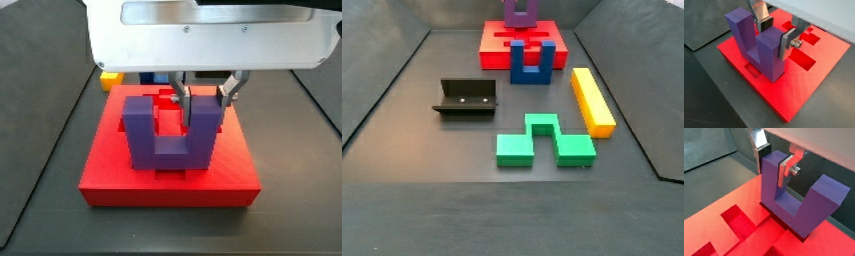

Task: Pick up the purple object. Move up. Place the purple object on the fixture. Regrasp the purple object. Move to above the board. Insert the purple object.
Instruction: Insert the purple object.

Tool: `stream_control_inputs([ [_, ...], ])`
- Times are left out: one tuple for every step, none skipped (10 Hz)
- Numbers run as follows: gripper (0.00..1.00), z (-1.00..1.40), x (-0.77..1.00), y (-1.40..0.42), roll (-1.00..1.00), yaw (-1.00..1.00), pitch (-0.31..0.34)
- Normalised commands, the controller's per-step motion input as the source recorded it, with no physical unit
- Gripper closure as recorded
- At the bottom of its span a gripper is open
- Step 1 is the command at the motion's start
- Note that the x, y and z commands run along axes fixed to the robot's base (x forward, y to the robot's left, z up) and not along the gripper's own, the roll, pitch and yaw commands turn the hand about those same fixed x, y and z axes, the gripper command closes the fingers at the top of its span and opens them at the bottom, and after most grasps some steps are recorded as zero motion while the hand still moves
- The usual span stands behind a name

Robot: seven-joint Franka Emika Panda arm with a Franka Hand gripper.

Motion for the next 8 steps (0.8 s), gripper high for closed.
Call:
stream_control_inputs([
  [1.00, -0.12, 0.00, 0.04, 0.04, 0.00, 0.000],
  [1.00, -0.14, 0.00, 0.05, 0.05, 0.00, 0.000],
  [1.00, -0.11, 0.05, 0.04, 0.04, 0.00, 0.006],
  [1.00, -0.04, 0.12, 0.09, 0.04, 0.00, 0.026],
  [1.00, 0.00, 0.22, 0.20, 0.00, 0.00, 0.056],
  [1.00, 0.17, 0.21, 0.21, 0.00, 0.00, 0.071],
  [1.00, 0.00, 0.13, 0.07, 0.06, 0.00, 0.047],
  [1.00, -0.13, 0.04, 0.00, 0.09, 0.00, 0.017],
])
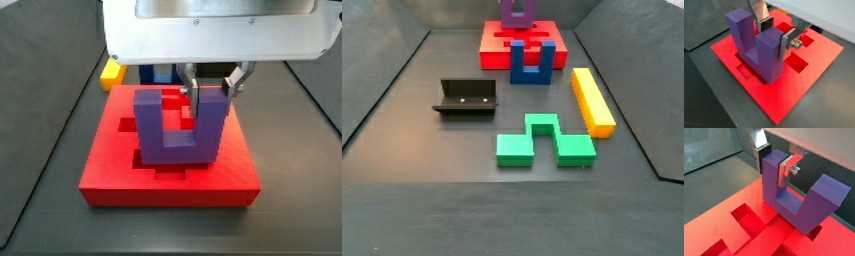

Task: Pick up the purple object. Move up. Place the purple object on the fixture. Regrasp the purple object. Move to above the board. Insert the purple object.
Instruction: Insert the purple object.

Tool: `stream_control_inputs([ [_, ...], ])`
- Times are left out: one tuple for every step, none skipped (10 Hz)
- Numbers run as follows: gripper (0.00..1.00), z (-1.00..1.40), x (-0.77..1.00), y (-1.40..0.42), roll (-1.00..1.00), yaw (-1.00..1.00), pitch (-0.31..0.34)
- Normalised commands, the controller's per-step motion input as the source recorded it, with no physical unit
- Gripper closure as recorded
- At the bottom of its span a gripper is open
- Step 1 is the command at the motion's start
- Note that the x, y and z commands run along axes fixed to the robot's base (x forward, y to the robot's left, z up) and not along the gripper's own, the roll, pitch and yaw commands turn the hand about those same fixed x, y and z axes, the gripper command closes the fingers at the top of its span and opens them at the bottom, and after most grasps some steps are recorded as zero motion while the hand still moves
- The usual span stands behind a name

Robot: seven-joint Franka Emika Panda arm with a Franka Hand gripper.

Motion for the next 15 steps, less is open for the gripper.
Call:
stream_control_inputs([
  [1.00, -0.04, 0.00, 0.00, 0.02, 0.00, 0.009],
  [1.00, 0.00, 0.00, -0.10, 0.02, 0.00, 0.000],
  [1.00, 0.02, -0.01, -0.37, 0.14, 0.00, 0.000],
  [1.00, 0.00, 0.00, -0.26, 0.13, 0.00, 0.000],
  [1.00, 0.00, 0.00, -0.03, 0.10, 0.00, 0.010],
  [1.00, -0.01, 0.01, 0.01, 0.16, -0.02, 0.033],
  [1.00, 0.00, 0.12, 0.15, 0.20, -0.03, 0.059],
  [1.00, 0.00, 0.05, 0.09, 0.20, -0.05, 0.069],
  [1.00, 0.00, 0.00, 0.00, 0.22, -0.04, 0.066],
  [1.00, 0.00, 0.00, 0.00, 0.25, -0.03, 0.063],
  [1.00, 0.00, -0.05, -0.13, 0.28, -0.02, 0.040],
  [1.00, 0.00, -0.13, -0.12, 0.24, -0.03, 0.021],
  [1.00, 0.00, -0.07, -0.12, 0.18, -0.03, 0.010],
  [1.00, 0.00, 0.00, -0.09, 0.12, 0.00, 0.000],
  [1.00, -0.02, 0.05, -0.09, 0.13, 0.00, 0.003],
])
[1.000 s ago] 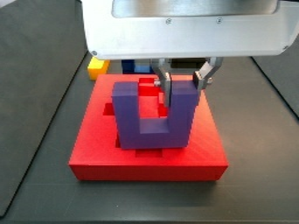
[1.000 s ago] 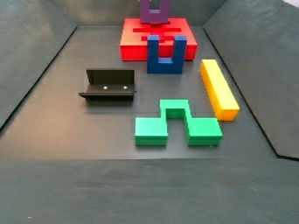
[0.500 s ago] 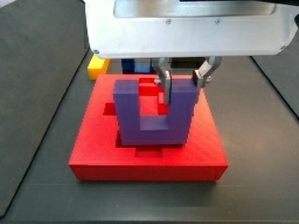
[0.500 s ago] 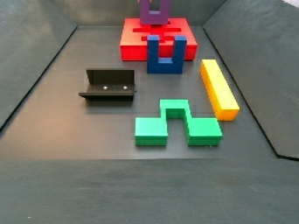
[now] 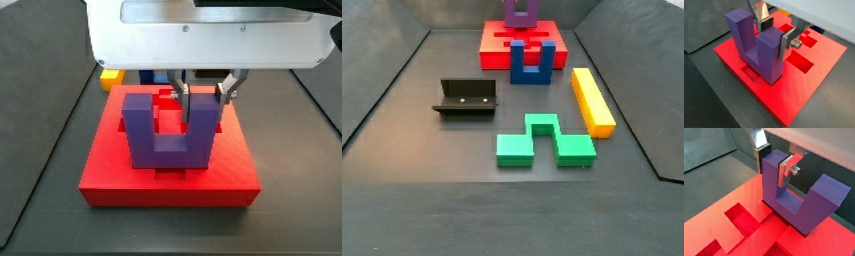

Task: Pick up the purple object. Move up. Place the purple object on the fixture. Regrasp the purple object. Move to above the board. Insert the purple object.
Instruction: Insert the purple object.

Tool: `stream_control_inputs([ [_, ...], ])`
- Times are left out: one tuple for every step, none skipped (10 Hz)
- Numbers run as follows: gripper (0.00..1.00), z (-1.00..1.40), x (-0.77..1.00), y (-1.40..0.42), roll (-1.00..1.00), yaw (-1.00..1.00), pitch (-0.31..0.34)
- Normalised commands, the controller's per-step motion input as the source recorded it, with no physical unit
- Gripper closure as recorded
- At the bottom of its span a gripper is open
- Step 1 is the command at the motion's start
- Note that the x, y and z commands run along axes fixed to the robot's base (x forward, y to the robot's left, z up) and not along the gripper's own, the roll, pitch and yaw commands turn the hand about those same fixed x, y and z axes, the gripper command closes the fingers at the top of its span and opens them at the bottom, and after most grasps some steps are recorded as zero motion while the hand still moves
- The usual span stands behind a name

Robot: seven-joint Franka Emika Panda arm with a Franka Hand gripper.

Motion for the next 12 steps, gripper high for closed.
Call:
stream_control_inputs([
  [1.00, -0.15, 0.23, -0.05, 0.16, 0.00, 0.023],
  [1.00, -0.27, 0.35, 0.00, 0.17, 0.00, 0.026],
  [1.00, -0.28, 0.32, 0.00, 0.18, 0.00, 0.033],
  [1.00, -0.22, 0.27, 0.01, 0.16, 0.00, 0.040],
  [1.00, -0.40, 0.23, 0.00, 0.09, 0.00, 0.000],
  [1.00, -0.57, 0.32, 0.00, 0.03, 0.00, 0.000],
  [1.00, -0.71, 0.41, 0.00, 0.00, 0.00, -0.010],
  [1.00, -0.80, 0.45, 0.00, 0.00, 0.00, -0.034],
  [1.00, -0.83, 0.43, 0.00, 0.00, 0.00, -0.043],
  [1.00, -0.75, 0.29, 0.00, 0.00, 0.00, -0.051],
  [1.00, 0.00, 0.00, 0.00, 0.00, 0.00, 0.000],
  [1.00, 0.00, 0.00, 0.00, 0.00, 0.00, 0.000],
])
